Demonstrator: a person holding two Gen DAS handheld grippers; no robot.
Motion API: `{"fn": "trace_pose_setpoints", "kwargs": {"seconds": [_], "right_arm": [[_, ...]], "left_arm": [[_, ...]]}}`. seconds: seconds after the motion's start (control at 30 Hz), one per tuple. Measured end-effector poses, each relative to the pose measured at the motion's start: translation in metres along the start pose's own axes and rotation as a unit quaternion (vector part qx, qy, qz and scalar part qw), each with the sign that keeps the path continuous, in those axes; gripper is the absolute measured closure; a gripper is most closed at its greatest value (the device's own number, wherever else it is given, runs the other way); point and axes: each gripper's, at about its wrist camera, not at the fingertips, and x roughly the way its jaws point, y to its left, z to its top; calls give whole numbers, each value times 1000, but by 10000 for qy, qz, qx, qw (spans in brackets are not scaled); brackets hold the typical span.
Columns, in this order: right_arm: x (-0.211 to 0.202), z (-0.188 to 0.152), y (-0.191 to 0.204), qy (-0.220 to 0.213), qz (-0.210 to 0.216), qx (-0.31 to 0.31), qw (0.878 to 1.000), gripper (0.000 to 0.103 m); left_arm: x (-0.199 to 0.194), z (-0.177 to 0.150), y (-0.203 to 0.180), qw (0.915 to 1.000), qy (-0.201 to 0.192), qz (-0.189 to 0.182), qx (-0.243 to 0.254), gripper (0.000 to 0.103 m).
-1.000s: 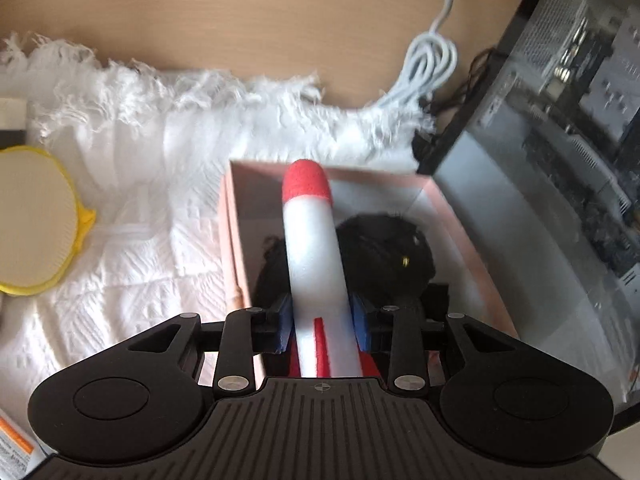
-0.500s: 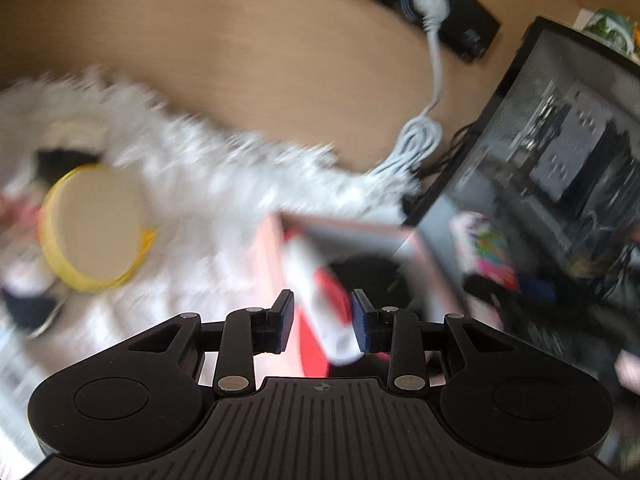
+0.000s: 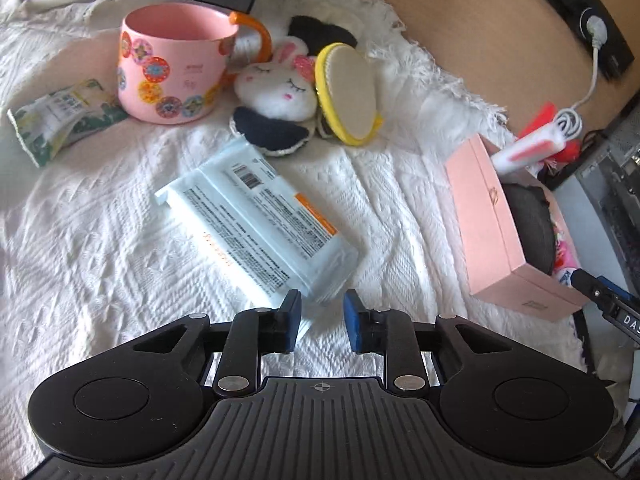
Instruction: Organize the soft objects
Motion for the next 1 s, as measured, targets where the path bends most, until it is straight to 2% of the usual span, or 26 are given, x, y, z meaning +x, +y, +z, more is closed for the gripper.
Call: {"fn": "trace_pose_setpoints", "kwargs": {"seconds": [0.1, 0.23, 0.37, 0.4, 0.47, 0.53, 0.6, 0.63, 0.7, 0.73, 0.77, 0.9, 1.0], "right_arm": [[-4, 13, 7, -39, 129, 46, 9999, 28], [-7, 28, 15, -190, 100, -95, 9997, 28], [2, 61, 23, -376, 171, -129, 9991, 29], [7, 71, 27, -441, 82, -135, 9989, 31], [15, 88, 34, -494, 72, -183, 9986, 56], [23, 106, 43, -441, 301, -160, 9984, 60], [28, 122, 58, -384, 805, -92, 9960, 60], [33, 129, 68, -305, 1103, -105, 9934, 59], [47, 138, 98, -73, 1658, -262, 9858, 41], [56, 139, 115, -17, 1762, -356, 9837, 22], [66, 137, 132, 14, 1735, -463, 9838, 17], [102, 118, 199, -26, 1333, -1061, 9854, 18], [128, 100, 236, -143, 1004, -1635, 9813, 20]], "left_arm": [[-4, 4, 1, 9999, -11, -90, 54, 77], [-2, 25, -28, 9969, -171, -701, 321, 77], [-5, 37, -68, 9899, -375, -1127, 770, 77], [-3, 36, -74, 9888, -385, -1166, 852, 77], [-3, 29, -78, 9881, -307, -1174, 946, 77], [-3, 18, -73, 9887, -187, -1152, 944, 77], [-3, 8, -60, 9907, -88, -1052, 862, 77], [-6, 3, -52, 9918, -45, -988, 809, 77], [-10, -3, -35, 9940, -7, -854, 679, 77], [-14, -4, -26, 9954, -18, -749, 593, 77], [-17, -4, -17, 9968, -45, -627, 495, 77], [-34, 2, 19, 9992, -290, -253, 86, 77], [-46, 4, 47, 9987, -413, -152, -241, 77]]}}
